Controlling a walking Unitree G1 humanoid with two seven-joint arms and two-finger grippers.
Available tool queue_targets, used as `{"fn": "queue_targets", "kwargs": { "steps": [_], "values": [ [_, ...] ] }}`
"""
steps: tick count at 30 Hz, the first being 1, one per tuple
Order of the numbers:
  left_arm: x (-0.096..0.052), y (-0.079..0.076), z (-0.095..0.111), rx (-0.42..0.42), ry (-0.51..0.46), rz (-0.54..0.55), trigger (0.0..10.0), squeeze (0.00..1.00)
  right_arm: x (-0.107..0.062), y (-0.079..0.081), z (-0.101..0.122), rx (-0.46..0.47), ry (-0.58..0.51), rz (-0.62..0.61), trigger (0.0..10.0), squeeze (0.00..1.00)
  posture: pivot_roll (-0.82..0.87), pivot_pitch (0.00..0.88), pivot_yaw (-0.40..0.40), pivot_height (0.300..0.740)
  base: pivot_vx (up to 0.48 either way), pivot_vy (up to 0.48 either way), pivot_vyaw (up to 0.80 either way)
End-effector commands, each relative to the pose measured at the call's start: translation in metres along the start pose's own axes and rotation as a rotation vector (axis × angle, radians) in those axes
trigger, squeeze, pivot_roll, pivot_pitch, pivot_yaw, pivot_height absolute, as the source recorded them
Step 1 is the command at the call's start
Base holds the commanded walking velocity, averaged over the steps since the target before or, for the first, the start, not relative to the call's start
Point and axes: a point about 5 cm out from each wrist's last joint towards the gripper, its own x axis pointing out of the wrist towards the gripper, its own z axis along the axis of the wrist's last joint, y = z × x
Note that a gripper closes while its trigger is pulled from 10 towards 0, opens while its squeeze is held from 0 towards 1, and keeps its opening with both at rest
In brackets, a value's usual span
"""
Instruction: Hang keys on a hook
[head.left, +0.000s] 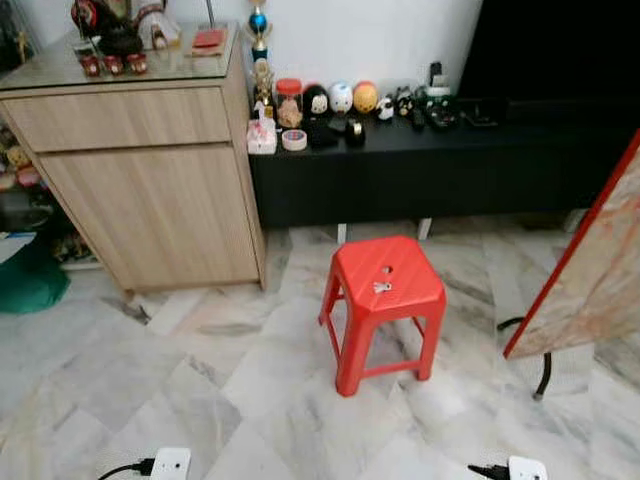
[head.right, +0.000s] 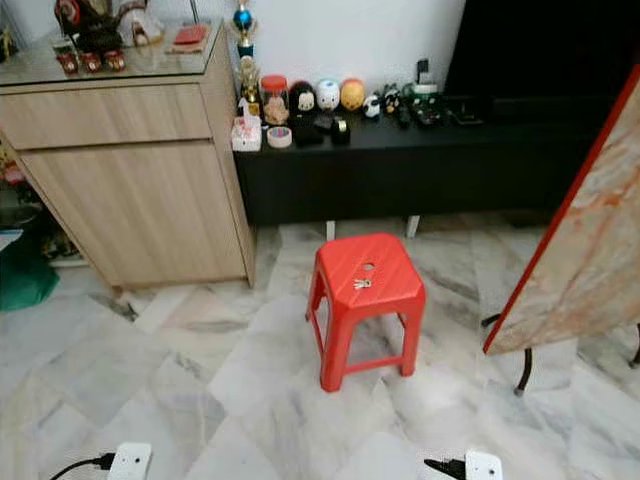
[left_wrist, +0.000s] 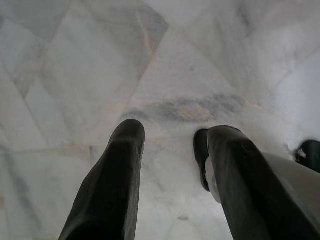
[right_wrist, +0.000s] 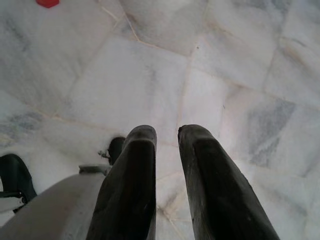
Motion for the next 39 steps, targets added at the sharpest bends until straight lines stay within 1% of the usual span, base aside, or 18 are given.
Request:
{"fn": "queue_targets", "kwargs": {
  "steps": [1, 22, 23, 24, 25, 26, 30, 31, 32, 33, 35, 36, 39],
  "values": [
    [0.0, 0.0, -0.002, -0.017, 0.019, -0.003, 10.0, 0.0, 0.0, 0.0, 0.003, 0.025, -0.017, 0.002, 10.0, 0.0, 0.07, 0.0, -0.009, 0.74, 0.33, 0.0, 0.0],
    [0.0, 0.0, 0.0, -0.007, 0.015, -0.012, 10.0, 0.0, 0.0, 0.003, 0.01, 0.061, -0.086, 0.033, 10.0, 0.0, 0.05, 0.0, 0.001, 0.74, 0.329, 0.0, 0.0],
    [0.001, 0.0, 0.0, -0.007, 0.015, -0.012, 10.0, 0.0, 0.001, 0.011, 0.018, 0.064, -0.107, 0.049, 10.0, 0.0, 0.06, 0.0, -0.001, 0.74, 0.326, 0.0, 0.0],
    [0.001, -0.001, 0.0, -0.007, 0.014, -0.013, 10.0, 0.0, 0.002, 0.026, 0.03, 0.056, -0.135, 0.069, 10.0, 0.0, 0.06, 0.0, -0.005, 0.74, 0.33, 0.0, 0.0],
    [0.001, -0.001, 0.001, -0.008, 0.013, -0.012, 10.0, 0.0, 0.002, 0.047, 0.049, 0.042, -0.177, 0.099, 10.0, 0.0, 0.06, 0.0, -0.005, 0.74, 0.33, 0.0, 0.0],
    [0.001, -0.001, 0.001, -0.008, 0.013, -0.011, 10.0, 0.0, 0.002, 0.051, 0.055, 0.037, -0.19, 0.107, 10.0, 0.0, 0.07, 0.0, -0.009, 0.74, 0.326, 0.0, 0.0],
    [0.001, -0.001, 0.001, -0.006, 0.014, -0.004, 10.0, 0.0, 0.001, 0.059, 0.068, 0.007, -0.228, 0.129, 10.0, 0.0, 0.08, 0.0, -0.017, 0.74, 0.318, 0.0, 0.0],
    [0.001, -0.001, 0.001, -0.004, 0.007, 0.002, 10.0, 0.0, 0.0, 0.061, 0.074, 0.003, -0.252, 0.136, 10.0, 0.0, 0.08, 0.0, -0.017, 0.74, 0.0, 0.0, 0.0],
    [0.001, -0.001, 0.003, 0.0, -0.009, 0.009, 10.0, 0.0, -0.002, 0.065, 0.088, 0.011, -0.304, 0.147, 10.0, 0.0, 0.08, 0.0, -0.023, 0.74, 0.0, 0.0, 0.0],
    [0.001, -0.001, 0.003, 0.001, -0.014, 0.011, 10.0, 0.0, -0.002, 0.066, 0.093, 0.014, -0.321, 0.15, 10.0, 0.0, 0.08, 0.0, -0.023, 0.74, 0.0, 0.0, 0.0],
    [0.001, -0.001, 0.005, 0.003, -0.032, 0.017, 10.0, 0.0, -0.004, 0.067, 0.1, 0.014, -0.35, 0.151, 10.0, 0.0, 0.09, 0.0, -0.031, 0.74, 0.0, 0.0, 0.0],
    [0.001, -0.001, 0.005, 0.003, -0.032, 0.017, 10.0, 0.0, -0.004, 0.067, 0.1, 0.014, -0.35, 0.151, 10.0, 0.0, 0.09, 0.0, -0.031, 0.74, 0.0, 0.0, 0.0],
    [0.0, 0.001, 0.011, -0.004, -0.115, 0.053, 10.0, 0.0, -0.008, 0.073, 0.116, 0.0, -0.428, 0.181, 10.0, 0.0, 0.09, 0.0, -0.03, 0.74, 0.0, 0.0, 0.0]
  ]
}}
